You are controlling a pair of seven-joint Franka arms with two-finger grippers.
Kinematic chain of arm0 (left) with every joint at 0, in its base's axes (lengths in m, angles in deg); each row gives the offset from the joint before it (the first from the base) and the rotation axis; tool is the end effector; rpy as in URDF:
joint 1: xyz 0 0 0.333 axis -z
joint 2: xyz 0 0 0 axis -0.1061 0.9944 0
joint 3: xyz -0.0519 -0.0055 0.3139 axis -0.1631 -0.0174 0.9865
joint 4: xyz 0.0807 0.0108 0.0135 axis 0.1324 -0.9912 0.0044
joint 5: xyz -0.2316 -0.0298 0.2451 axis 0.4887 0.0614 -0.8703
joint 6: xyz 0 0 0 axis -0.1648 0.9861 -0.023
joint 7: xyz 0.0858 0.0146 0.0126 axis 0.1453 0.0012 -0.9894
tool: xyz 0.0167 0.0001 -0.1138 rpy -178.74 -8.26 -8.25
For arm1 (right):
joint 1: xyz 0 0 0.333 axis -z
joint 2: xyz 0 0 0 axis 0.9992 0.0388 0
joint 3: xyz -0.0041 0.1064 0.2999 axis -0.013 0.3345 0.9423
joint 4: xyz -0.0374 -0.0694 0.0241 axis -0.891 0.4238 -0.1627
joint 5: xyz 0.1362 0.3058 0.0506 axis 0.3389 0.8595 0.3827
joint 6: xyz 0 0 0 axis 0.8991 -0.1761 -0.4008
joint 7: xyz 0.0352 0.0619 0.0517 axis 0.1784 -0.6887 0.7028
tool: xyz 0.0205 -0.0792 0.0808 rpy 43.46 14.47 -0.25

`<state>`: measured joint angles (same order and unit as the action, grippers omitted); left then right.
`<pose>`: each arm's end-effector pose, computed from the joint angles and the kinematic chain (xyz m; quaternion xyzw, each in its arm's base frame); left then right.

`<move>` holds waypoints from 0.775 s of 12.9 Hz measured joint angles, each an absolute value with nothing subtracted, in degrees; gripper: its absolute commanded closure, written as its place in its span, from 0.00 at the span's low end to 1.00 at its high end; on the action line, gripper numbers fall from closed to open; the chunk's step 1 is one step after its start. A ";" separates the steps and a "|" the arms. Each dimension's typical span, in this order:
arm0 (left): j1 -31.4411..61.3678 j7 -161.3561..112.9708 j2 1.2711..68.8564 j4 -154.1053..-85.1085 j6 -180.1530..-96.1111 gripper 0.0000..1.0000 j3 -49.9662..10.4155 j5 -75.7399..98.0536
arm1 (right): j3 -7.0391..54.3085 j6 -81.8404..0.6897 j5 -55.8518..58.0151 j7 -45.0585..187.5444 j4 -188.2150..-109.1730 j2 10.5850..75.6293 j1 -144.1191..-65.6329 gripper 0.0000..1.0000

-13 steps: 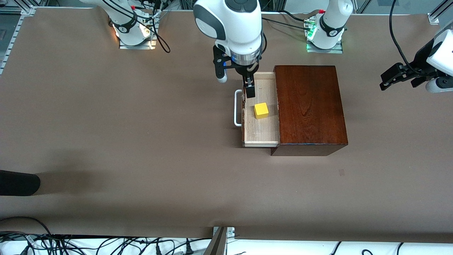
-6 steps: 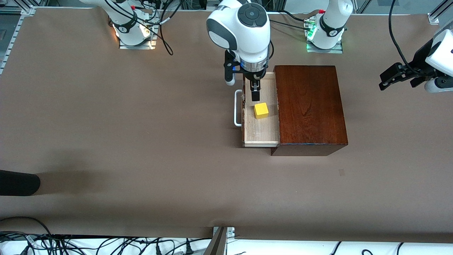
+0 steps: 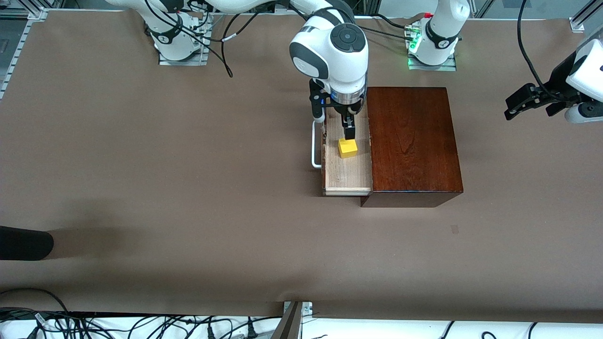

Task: Open drawer, take yellow block, close drawer
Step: 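Lower the right gripper and close it on the yellow block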

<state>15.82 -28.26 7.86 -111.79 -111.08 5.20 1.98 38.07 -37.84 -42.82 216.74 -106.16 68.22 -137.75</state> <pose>0.4891 -0.0243 0.6195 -0.9978 -0.0656 0.0026 0.0002 0.4231 0.6006 0.3782 -0.7483 0.6595 0.0112 0.0705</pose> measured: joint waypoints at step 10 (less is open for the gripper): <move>15.82 -28.26 7.86 -111.79 -111.07 0.00 5.17 1.98 | 34.52 -43.98 -42.96 214.69 -106.09 71.71 -138.79 0.00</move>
